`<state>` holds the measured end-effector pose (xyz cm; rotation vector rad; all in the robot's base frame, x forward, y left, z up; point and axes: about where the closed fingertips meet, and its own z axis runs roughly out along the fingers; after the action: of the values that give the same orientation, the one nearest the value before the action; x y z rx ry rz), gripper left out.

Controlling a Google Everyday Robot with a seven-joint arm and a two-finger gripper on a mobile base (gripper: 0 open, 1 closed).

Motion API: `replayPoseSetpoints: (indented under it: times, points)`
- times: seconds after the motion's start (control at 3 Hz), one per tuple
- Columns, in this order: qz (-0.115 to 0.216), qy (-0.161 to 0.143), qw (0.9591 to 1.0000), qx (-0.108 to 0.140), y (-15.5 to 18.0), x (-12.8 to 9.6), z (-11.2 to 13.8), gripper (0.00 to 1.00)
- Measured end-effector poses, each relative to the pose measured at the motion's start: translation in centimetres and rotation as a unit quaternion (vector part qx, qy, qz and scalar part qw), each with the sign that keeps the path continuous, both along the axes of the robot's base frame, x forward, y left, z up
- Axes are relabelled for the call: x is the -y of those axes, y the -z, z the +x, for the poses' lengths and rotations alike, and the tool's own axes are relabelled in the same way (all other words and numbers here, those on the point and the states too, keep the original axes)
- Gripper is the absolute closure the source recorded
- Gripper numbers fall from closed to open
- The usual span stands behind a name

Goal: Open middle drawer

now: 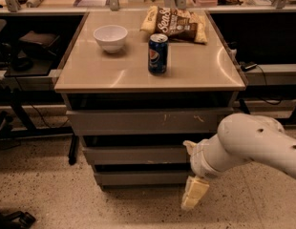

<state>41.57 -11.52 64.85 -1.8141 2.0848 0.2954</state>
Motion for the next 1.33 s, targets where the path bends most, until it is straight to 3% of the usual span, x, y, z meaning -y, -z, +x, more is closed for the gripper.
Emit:
replayPoseSetpoints:
  times: [0.33,0.67,1.33]
  points:
    - [-0.051,0.008,0.9971,0.057,1.7,-1.2,1.9,0.00]
    - [-0.055,0.013,0.9942,0.091,1.7,-2.0,3.7,0.00]
    - [-0.057,0.026,0.9928,0.102,3.0,-2.4,5.0,0.00]
